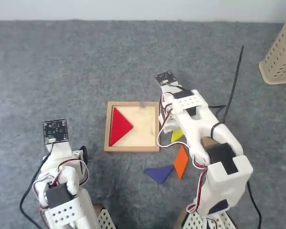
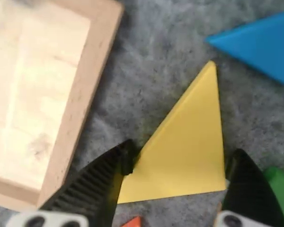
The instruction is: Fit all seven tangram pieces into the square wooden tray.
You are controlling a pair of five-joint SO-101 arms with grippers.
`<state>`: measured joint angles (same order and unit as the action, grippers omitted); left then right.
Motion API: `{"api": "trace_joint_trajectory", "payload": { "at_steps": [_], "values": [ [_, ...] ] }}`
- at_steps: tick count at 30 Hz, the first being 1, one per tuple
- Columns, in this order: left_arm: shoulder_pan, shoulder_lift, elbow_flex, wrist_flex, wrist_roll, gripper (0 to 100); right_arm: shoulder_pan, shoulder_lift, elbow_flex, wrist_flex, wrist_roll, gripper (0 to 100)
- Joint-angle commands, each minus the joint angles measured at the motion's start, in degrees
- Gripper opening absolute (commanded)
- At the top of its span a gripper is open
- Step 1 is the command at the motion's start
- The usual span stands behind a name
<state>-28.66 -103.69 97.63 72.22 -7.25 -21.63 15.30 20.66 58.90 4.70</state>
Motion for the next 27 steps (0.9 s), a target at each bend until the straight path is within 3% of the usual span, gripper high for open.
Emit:
{"api": "trace_joint_trajectory", "payload": {
  "at_steps": [1, 6, 27],
  "values": [
    [0.0, -0.7, -1.1, 0.2, 0.5, 23, 0.7, -0.1, -2.1, 3.0, -0.1, 23.8],
    [0.0, -0.7, -1.1, 0.2, 0.5, 23, 4.5, -2.8, -3.3, 3.6, -2.4, 29.6],
    [0.0, -0.7, -1.1, 0.2, 0.5, 23, 5.5, -4.0, -0.4, 5.0, -5.9, 30.0]
  ]
}}
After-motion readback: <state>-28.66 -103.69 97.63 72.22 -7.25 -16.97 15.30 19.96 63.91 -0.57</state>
